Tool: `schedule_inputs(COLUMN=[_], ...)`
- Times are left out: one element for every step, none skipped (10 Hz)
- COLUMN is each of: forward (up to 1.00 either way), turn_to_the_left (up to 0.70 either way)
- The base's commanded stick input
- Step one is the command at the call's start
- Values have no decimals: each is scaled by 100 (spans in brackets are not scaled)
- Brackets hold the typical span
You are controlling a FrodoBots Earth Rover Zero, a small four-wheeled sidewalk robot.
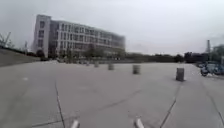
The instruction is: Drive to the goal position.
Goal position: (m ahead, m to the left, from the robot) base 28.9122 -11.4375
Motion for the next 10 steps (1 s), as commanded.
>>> schedule_inputs(forward=[100, 100, 100, 100, 100, 100, 100, 100, 100, 100], turn_to_the_left=[-40, -40, -40, -33, -10, 0, 0, 0, 0, 0])
